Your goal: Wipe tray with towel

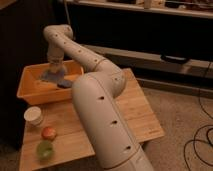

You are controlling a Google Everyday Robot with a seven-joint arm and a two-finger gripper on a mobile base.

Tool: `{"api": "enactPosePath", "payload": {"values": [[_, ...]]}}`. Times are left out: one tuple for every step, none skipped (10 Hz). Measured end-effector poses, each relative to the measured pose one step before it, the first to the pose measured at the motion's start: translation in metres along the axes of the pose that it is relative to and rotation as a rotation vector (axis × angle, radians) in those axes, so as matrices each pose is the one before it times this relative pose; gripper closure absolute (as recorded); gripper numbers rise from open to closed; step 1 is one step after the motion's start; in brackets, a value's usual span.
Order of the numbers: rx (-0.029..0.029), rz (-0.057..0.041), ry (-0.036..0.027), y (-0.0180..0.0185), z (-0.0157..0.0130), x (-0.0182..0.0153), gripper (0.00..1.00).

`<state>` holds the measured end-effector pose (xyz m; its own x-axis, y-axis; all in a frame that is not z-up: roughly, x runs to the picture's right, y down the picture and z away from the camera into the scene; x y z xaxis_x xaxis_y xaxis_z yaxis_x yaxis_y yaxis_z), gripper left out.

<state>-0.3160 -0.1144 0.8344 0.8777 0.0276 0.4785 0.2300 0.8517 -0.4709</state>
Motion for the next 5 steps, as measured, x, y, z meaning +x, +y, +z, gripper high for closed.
{"api": "enactPosePath", "payload": {"values": [[-0.01505, -0.02337, -0.01786, 0.0086, -0.00157, -0.00876, 1.0], [-0.01462, -0.01788, -0.0131, 0.00935, -0.00171, -0.00668, 1.0], [-0.02842, -0.02786, -0.01919, 0.01899, -0.00548, -0.00711, 1.0], [-0.0173, -0.01599, -0.00429, 0.01245, -0.00363, -0.00066, 1.0], [-0.01264, -0.01296, 0.00674, 0.01051, -0.00438, 0.00169, 1.0]]}}
